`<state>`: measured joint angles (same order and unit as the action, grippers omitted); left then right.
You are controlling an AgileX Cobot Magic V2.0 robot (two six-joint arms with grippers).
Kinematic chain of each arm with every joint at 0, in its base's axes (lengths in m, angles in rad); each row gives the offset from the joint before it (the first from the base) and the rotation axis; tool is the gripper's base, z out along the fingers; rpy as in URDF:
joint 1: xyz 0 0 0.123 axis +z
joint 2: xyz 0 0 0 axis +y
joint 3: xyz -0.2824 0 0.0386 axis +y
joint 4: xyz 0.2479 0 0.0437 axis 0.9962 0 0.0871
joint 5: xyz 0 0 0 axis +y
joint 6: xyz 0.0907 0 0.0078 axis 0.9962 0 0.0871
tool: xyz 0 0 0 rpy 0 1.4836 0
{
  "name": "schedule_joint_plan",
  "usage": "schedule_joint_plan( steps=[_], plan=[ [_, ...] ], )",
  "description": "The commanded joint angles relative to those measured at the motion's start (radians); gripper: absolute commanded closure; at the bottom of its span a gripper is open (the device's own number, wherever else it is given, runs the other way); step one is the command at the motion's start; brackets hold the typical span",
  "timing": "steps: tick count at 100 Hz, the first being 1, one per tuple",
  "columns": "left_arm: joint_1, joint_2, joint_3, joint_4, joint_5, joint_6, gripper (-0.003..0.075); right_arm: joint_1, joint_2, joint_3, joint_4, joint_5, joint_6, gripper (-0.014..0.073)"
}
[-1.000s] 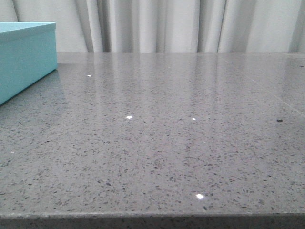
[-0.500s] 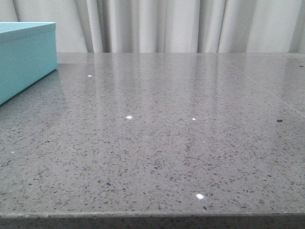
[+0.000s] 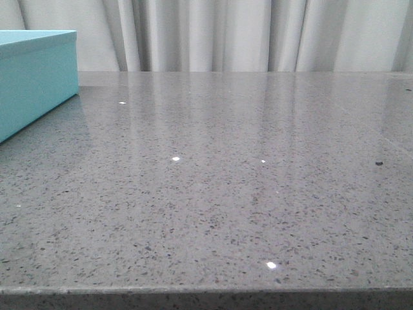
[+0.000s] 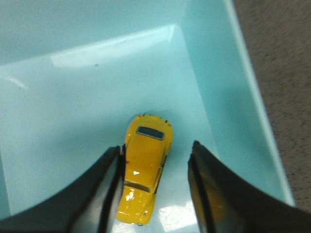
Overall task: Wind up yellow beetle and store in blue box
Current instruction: 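Lower the car into the blue box with the left gripper, then open the left gripper and release the car in the box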
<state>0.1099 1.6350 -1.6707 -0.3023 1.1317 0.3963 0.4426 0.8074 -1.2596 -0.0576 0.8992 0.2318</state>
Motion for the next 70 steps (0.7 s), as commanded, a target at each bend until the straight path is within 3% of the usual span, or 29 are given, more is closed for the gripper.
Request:
schedule_joint_plan(
  steps=[1,22,54,70],
  plan=[
    [0.001,-0.1,-0.032,-0.09,-0.035,0.017,0.0547,0.0,-0.053,0.028,-0.022,-0.113,-0.013,0.0382],
    [0.001,-0.242,0.037,-0.182,-0.052,0.068,0.0729,0.0,-0.17,0.171,-0.024,-0.163,-0.013,0.0666],
    [0.001,-0.497,0.315,-0.238,-0.156,0.097,0.0739,-0.001,-0.328,0.363,-0.036,-0.206,-0.013,0.0655],
    [0.001,-0.652,0.496,-0.24,-0.274,0.101,0.0739,-0.002,-0.419,0.455,-0.059,-0.247,-0.013,0.0655]
  ],
)
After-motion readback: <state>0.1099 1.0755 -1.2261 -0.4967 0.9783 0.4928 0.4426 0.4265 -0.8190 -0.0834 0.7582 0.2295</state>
